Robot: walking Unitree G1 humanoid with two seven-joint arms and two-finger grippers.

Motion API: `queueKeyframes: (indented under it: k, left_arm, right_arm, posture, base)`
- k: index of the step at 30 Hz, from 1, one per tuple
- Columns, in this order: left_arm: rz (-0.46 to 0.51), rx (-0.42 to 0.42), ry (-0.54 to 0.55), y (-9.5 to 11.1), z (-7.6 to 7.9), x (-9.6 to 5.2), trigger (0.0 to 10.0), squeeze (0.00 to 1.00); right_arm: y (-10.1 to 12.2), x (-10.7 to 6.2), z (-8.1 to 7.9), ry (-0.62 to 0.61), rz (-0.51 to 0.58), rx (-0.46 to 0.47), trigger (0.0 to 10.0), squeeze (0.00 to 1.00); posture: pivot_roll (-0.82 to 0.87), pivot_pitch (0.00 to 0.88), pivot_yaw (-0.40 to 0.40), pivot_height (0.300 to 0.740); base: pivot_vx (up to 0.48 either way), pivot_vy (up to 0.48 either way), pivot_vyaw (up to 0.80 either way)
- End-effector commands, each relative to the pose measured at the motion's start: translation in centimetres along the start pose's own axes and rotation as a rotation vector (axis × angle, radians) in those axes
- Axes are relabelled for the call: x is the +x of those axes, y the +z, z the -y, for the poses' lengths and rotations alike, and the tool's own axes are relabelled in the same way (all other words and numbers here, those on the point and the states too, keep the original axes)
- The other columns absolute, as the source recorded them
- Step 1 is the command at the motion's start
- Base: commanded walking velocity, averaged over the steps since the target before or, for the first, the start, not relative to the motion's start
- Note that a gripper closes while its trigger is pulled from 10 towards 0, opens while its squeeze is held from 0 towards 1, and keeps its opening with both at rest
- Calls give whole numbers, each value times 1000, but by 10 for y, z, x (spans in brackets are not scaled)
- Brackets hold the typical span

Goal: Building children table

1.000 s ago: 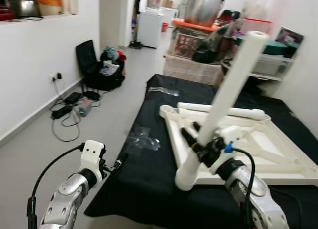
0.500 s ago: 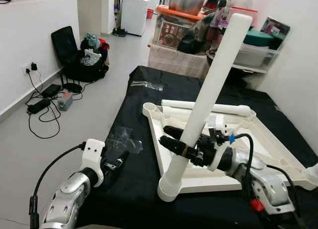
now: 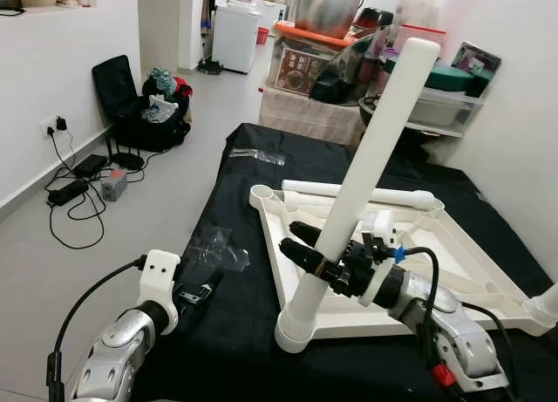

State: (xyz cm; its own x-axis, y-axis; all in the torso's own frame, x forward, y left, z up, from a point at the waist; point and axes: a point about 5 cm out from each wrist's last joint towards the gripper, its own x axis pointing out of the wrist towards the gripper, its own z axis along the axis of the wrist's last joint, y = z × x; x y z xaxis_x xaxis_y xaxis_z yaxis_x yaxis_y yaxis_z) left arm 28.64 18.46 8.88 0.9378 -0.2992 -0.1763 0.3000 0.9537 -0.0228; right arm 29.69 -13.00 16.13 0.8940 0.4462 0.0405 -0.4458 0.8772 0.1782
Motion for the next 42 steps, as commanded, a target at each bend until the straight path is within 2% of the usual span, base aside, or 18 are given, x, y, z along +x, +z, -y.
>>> queueKeyframes:
  k: [1, 2, 3, 4, 5, 14, 19, 27, 29, 30, 32, 34, 35, 36, 37, 38, 42]
  left_arm:
    - [-10, -7, -2, -3, 0, -4, 10000, 0]
    - [-10, -7, -2, -3, 0, -4, 10000, 0]
    - [-11, -7, -3, -3, 0, -3, 10000, 0]
    - [-11, -7, -3, -3, 0, -3, 10000, 0]
    - [-13, 0, -17, -1, 1, 0, 10000, 0]
    - [-10, 7, -15, 1, -2, 2, 10000, 0]
    - [-13, 1, -17, -1, 1, 0, 10000, 0]
    - [-15, 2, -17, -1, 0, 1, 10000, 0]
    - [-15, 2, -20, -1, 0, 2, 10000, 0]
    - [-15, 2, -20, -1, 0, 2, 10000, 0]
    - [-18, 2, -26, -1, 1, 3, 10000, 0]
    - [-19, 2, -30, -1, 2, 4, 10000, 0]
    - [-19, 1, -31, -1, 2, 4, 10000, 0]
    - [-19, 1, -31, -1, 2, 4, 10000, 0]
    - [-19, 1, -32, -1, 2, 5, 10000, 0]
    - [-19, 1, -33, -1, 2, 5, 10000, 0]
    - [-19, 1, -33, -1, 2, 5, 10000, 0]
  right_arm:
    - [-82, -55, 54, -650, -440, 35, 0, 0]
    - [-82, -55, 54, -650, -440, 35, 0, 0]
    - [-84, -64, 54, -719, -432, 90, 0, 0]
    - [-84, -64, 54, -719, -432, 90, 0, 0]
    - [-87, -70, 49, -772, -430, 89, 0, 0]
    - [-80, -60, 47, -743, -416, 12, 0, 0]
    - [-70, -54, 43, -801, -376, -50, 0, 0]
    - [-67, -57, 41, -820, -364, -64, 0, 0]
    - [-66, -51, 34, -733, -315, 8, 0, 0]
    - [-66, -51, 34, -733, -315, 8, 0, 0]
    - [-61, -36, 13, -435, -253, 55, 0, 0]
    - [-53, -33, -14, -76, -223, 146, 0, 0]
    - [-51, -34, -21, 11, -216, 168, 0, 0]
    - [-51, -34, -21, 11, -216, 168, 0, 0]
    - [-47, -39, -28, 143, -213, 166, 0, 0]
    - [-46, -42, -32, 206, -215, 159, 0, 0]
    - [-44, -45, -36, 269, -219, 153, 0, 0]
  posture:
    - [90, 0, -152, 740]
    - [90, 0, -152, 740]
    - [90, 0, -152, 740]
    - [90, 0, -152, 740]
    - [84, 0, -141, 740]
    - [88, 0, -147, 740]
    - [89, 0, -149, 740]
    - [83, 0, -144, 740]
    - [78, 0, -139, 740]
    - [78, 0, -139, 740]
    - [74, 0, -134, 740]
    - [73, 0, -134, 740]
    - [73, 0, -134, 740]
    - [73, 0, -134, 740]
    - [75, 0, -135, 740]
    - [75, 0, -135, 740]
    - [75, 0, -135, 740]
  base:
    - [0, 0, 0]
    - [0, 0, 0]
    - [0, 0, 0]
    - [0, 0, 0]
    - [0, 0, 0]
    - [0, 0, 0]
    - [0, 0, 0]
    - [0, 0, 0]
    - [0, 0, 0]
    - [0, 0, 0]
    - [0, 0, 0]
    - [0, 0, 0]
    - [0, 0, 0]
    - [0, 0, 0]
    - [0, 0, 0]
    - [0, 0, 0]
    - [0, 0, 0]
